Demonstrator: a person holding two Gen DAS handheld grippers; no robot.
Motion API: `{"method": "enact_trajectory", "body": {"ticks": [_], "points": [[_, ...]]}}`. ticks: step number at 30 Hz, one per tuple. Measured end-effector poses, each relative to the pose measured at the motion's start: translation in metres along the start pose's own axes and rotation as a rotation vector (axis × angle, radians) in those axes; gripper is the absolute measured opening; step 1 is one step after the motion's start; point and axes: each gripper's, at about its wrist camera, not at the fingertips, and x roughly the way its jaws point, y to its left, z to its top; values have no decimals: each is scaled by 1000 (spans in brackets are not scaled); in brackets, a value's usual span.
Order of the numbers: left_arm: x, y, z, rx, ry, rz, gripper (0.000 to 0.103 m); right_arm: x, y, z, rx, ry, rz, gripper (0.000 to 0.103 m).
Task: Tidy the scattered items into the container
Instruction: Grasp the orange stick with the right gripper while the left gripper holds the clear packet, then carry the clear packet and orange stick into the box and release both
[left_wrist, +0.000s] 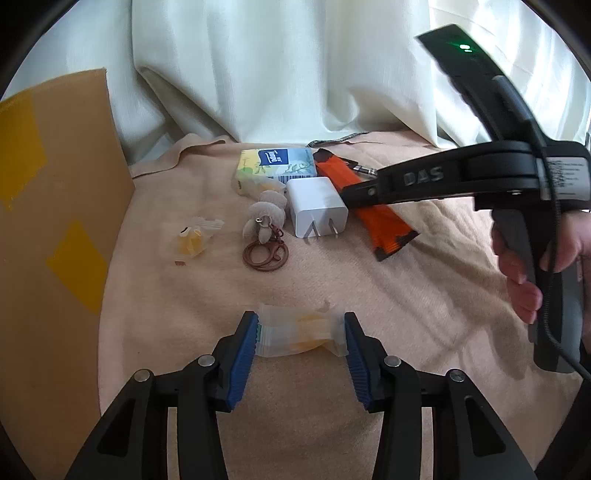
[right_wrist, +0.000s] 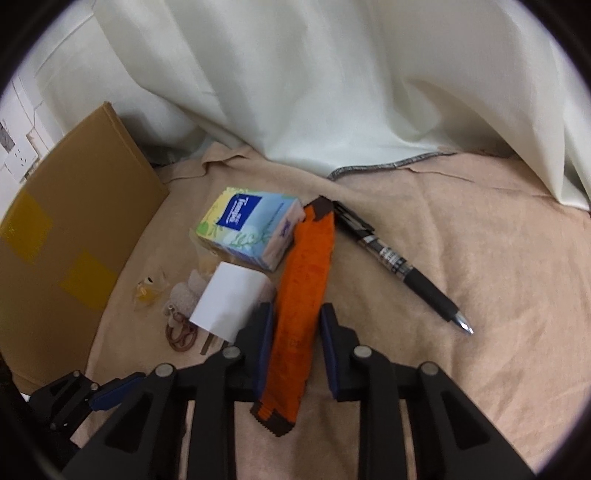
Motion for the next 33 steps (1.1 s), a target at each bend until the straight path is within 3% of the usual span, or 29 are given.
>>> {"method": "enact_trajectory", "body": {"ticks": [6, 18, 27, 33], "points": [[-6, 2, 7, -33, -13, -6, 35, -47, -6, 6, -16, -92, -15, 25], [-24, -6, 22, -56, -64, 53, 35, -53, -17, -6, -49, -74, -33, 25], [-67, -15, 67, -62, -227, 123, 35, -116, -11, 8, -83, -226, -6, 25], [-71, -13, 79, -84, -237, 126, 35, -120, -13, 15, -83, -239, 0, 25]]}}
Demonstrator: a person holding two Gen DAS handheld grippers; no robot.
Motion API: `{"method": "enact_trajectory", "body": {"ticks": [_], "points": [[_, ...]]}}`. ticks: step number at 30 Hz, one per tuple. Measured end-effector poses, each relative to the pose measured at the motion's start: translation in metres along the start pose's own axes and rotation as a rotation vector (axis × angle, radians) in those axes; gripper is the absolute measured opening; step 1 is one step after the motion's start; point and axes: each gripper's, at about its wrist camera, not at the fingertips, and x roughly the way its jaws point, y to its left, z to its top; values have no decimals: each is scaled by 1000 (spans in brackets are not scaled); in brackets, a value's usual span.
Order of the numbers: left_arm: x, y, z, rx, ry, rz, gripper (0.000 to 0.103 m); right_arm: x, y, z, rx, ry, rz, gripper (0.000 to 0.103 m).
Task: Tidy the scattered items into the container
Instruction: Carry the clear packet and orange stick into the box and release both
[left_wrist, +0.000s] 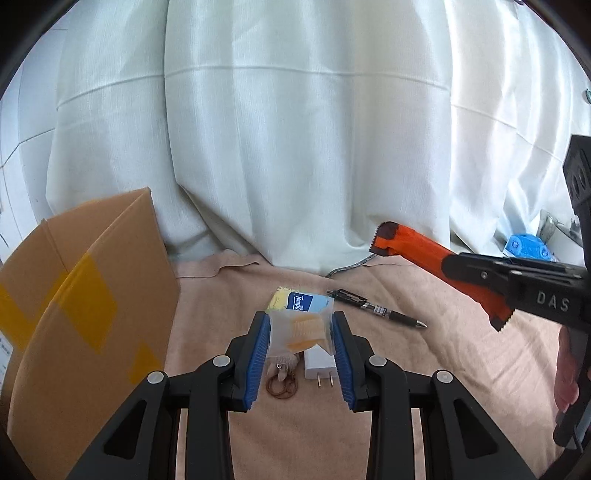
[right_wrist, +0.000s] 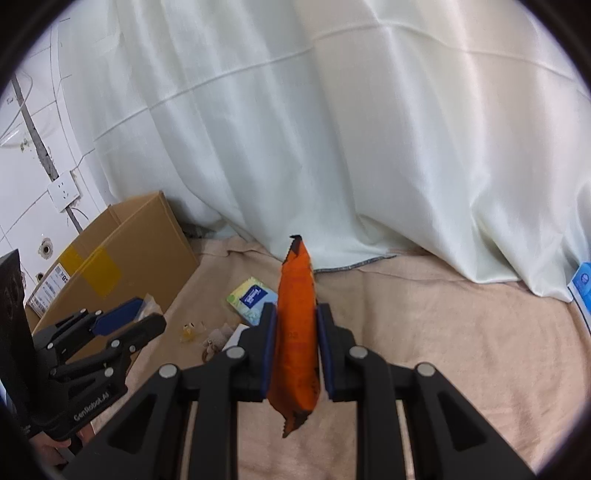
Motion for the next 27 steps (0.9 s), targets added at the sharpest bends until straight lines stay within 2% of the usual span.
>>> {"method": "enact_trajectory", "body": {"ticks": [7, 13, 20, 27], "points": [[-11, 7, 17, -32, -15, 24, 35, -2, 4, 5, -19, -12, 12, 25], [-46, 35, 47, -92, -74, 97, 35, -14, 40, 35, -46, -58, 66, 25], [-91, 102, 72, -149, -139, 249, 35, -19, 132, 87, -154, -131, 197, 25], [-108, 181, 52, -261, -137, 361, 35, 19, 218, 107, -263, -101, 289, 25]]}}
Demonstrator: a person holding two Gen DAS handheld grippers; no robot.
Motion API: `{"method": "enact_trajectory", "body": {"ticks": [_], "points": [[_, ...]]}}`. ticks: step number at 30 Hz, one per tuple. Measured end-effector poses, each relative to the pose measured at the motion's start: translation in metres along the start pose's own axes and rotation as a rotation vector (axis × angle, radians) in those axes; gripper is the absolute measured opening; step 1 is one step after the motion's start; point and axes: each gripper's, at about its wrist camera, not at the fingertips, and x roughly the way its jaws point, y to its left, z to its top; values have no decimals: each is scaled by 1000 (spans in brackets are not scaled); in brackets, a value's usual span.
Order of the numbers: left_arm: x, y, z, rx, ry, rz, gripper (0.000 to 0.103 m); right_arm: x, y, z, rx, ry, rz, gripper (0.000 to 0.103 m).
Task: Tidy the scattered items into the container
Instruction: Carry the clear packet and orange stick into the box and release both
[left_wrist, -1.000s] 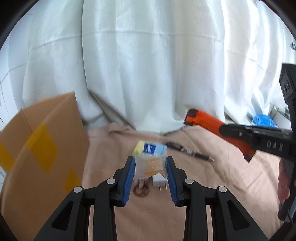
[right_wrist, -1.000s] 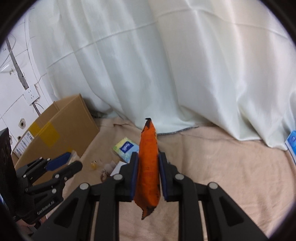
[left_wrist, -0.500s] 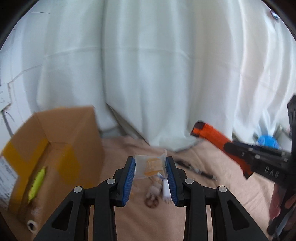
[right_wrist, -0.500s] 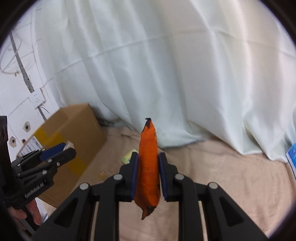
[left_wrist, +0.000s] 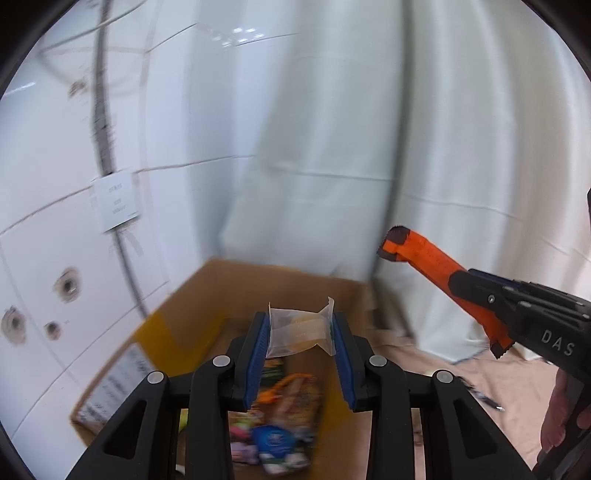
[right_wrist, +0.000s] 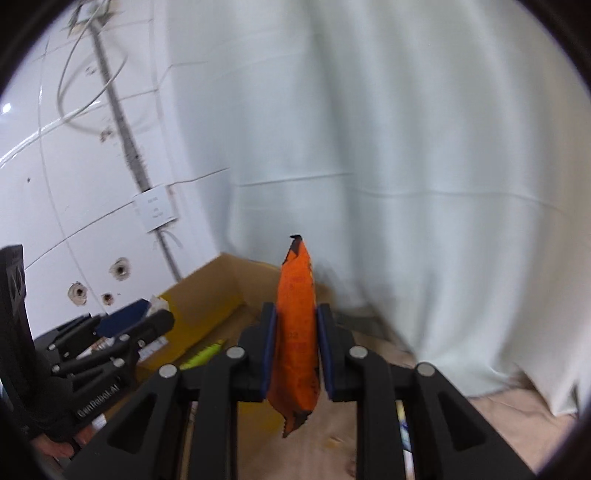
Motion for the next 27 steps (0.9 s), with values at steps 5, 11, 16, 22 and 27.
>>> {"method": "enact_trajectory", "body": {"ticks": [5, 11, 16, 22, 27], "points": [[19, 37, -9, -21, 30, 52, 35, 50, 29, 0, -12, 48, 55, 25], [47, 55, -25, -44, 94, 46, 35, 87, 41, -8, -30, 113, 91, 25], [46, 62, -26, -84, 97, 2, 37, 101, 53, -9, -53, 147, 118, 26], [49, 67, -23, -111, 115, -7, 37, 103, 61, -8, -96, 159, 110, 33], [46, 70, -23, -126, 125, 55, 41, 99, 54, -5, -76, 136, 63, 77]]}}
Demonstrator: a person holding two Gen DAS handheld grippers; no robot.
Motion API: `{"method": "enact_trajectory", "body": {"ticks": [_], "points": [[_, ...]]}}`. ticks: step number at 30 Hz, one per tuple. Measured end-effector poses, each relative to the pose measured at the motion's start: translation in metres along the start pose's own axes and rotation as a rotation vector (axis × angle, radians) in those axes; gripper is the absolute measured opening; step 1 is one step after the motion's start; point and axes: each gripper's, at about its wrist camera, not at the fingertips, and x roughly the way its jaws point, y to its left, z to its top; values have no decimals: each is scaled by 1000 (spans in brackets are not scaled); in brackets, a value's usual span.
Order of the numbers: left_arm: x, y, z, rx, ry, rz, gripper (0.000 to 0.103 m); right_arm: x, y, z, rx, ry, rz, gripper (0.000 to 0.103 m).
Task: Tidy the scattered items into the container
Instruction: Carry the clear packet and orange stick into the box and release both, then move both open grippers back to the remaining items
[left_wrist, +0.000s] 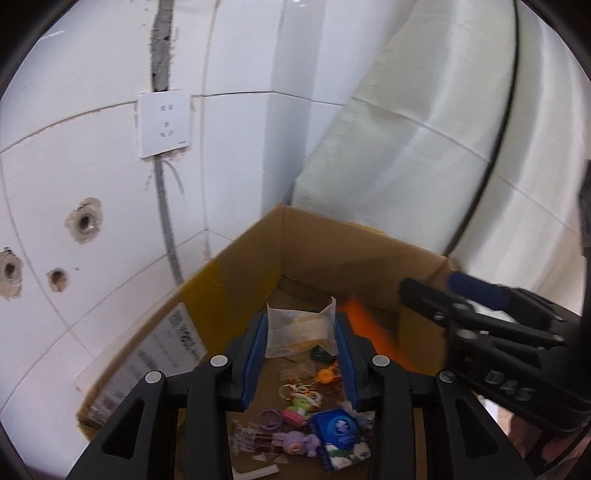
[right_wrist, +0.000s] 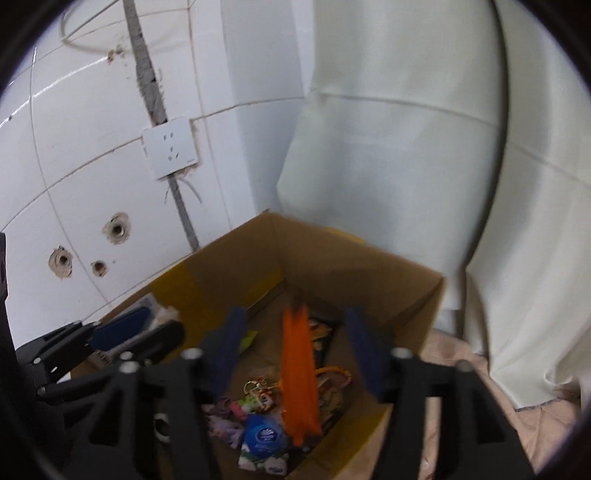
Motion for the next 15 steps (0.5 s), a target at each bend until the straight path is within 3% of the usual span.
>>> {"method": "enact_trajectory", "body": {"ticks": [1, 5, 7, 9, 11, 15], "points": [[2, 2, 0, -5, 13, 11, 42, -2, -3, 0, 13, -4, 9, 86], [8, 0, -1, 2, 52, 23, 47, -11, -6, 2, 23, -34, -14, 95], [8, -2, -1, 10, 59, 33, 55, -14, -7, 3, 24, -44, -23, 96], [9, -3, -1, 15, 73, 34, 76, -19, -9, 4, 32, -55, -36, 97], [10, -3, -1, 14, 89, 20, 87, -23, -10, 5, 28, -65, -57, 99], [7, -2, -2, 8, 83, 40, 96, -35, -15, 9, 32, -93, -84, 103]]}}
